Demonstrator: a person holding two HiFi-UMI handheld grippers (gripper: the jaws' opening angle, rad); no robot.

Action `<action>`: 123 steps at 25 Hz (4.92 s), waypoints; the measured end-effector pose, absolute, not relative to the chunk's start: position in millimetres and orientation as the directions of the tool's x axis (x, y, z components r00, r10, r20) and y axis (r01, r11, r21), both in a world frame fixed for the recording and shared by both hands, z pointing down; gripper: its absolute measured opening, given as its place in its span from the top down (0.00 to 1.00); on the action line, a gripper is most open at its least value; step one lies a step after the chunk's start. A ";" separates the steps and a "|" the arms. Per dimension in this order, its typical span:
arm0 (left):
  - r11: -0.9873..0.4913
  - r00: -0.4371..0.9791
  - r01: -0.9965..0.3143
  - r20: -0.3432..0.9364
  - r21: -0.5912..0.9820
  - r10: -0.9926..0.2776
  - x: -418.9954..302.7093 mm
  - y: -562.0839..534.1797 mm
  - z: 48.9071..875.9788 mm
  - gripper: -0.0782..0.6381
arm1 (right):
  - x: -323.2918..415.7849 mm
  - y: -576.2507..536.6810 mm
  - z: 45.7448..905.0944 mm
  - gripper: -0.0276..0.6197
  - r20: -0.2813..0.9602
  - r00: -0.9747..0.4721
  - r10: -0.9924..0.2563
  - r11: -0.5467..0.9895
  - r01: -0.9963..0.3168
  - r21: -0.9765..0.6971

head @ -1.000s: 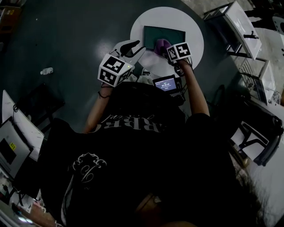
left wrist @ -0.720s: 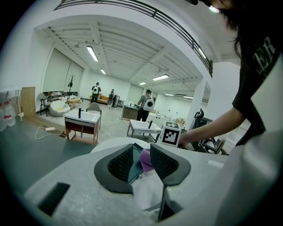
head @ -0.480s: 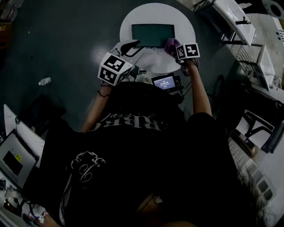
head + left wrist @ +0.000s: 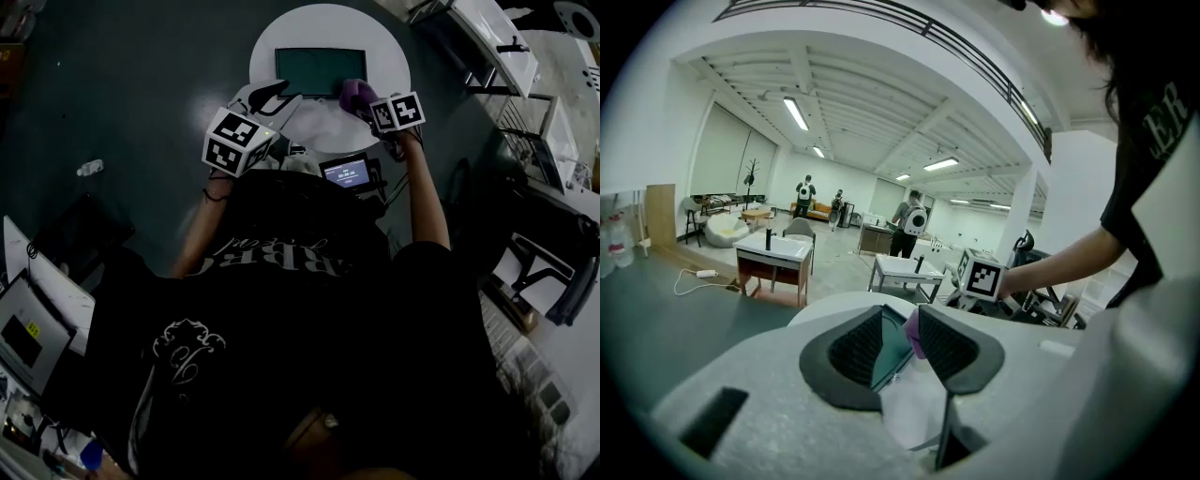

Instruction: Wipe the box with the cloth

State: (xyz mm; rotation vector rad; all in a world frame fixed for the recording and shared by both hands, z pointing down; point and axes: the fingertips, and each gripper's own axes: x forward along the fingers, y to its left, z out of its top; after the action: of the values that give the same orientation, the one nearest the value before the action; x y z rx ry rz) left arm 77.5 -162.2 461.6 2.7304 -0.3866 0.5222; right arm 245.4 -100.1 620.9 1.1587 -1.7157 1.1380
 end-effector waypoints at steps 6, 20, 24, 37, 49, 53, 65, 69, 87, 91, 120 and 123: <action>-0.880 0.876 -0.386 0.409 0.275 -0.257 67.3 -169.3 466.8 0.71 | 175.1 -110.2 606.4 0.78 0.876 -0.443 -0.191 0.499 -0.812 -0.303; -0.819 0.826 -0.499 0.441 0.281 -0.352 28.5 -168.6 478.0 0.71 | 55.0 -116.1 664.9 0.78 0.922 -0.384 0.048 0.759 -0.586 -0.283; -0.802 0.812 -0.524 0.451 0.286 -0.370 17.9 -166.9 481.6 0.71 | 60.7 -114.3 682.9 0.78 0.937 -0.344 0.056 0.716 -0.640 -0.278; -0.837 0.835 -0.461 0.464 0.293 -0.297 49.6 -152.6 489.1 0.71 | 152.6 -96.5 694.5 0.78 0.953 -0.302 0.004 0.590 -0.769 -0.246; -0.888 0.859 -0.366 0.469 0.278 -0.208 108.7 -137.1 485.6 0.71 | 258.0 -65.6 689.8 0.78 0.966 -0.252 -0.053 0.404 -0.890 -0.210; -0.892 0.860 -0.357 0.470 0.276 -0.198 125.7 -134.1 484.5 0.71 | 282.5 -58.6 694.1 0.78 0.965 -0.259 -0.049 0.368 -0.902 -0.223; -0.885 0.851 -0.384 0.472 0.264 -0.229 145.3 -137.4 482.9 0.71 | 334.7 -58.2 688.0 0.78 0.972 -0.230 -0.041 0.351 -0.914 -0.202; -0.874 0.840 -0.412 0.479 0.259 -0.254 147.4 -139.5 483.2 0.71 | 338.0 -79.4 684.4 0.78 0.965 -0.252 -0.070 0.363 -0.908 -0.211; -0.781 0.748 -0.582 0.526 0.228 -0.404 97.3 -148.8 485.7 0.71 | 373.7 -194.4 673.8 0.78 0.992 -0.115 -0.054 0.547 -0.835 -0.067; -0.752 0.732 -0.615 0.526 0.237 -0.432 89.3 -150.9 486.0 0.71 | 377.6 -218.3 667.2 0.78 0.991 -0.117 -0.063 0.552 -0.831 -0.064; -0.643 0.652 -0.726 0.542 0.245 -0.530 -63.2 -182.4 512.4 0.71 | 146.7 -315.1 679.9 0.78 0.989 -0.118 0.093 0.844 -0.517 -0.141; -0.623 0.639 -0.743 0.539 0.246 -0.550 -75.7 -184.8 512.2 0.71 | 132.0 -323.2 677.8 0.78 0.990 -0.114 0.085 0.856 -0.500 -0.131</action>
State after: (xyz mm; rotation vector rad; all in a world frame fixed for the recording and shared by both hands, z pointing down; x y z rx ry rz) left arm -75.7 -184.8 512.2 2.4102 -1.0156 0.5804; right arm 132.0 -323.2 677.8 0.3318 -1.6169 0.5122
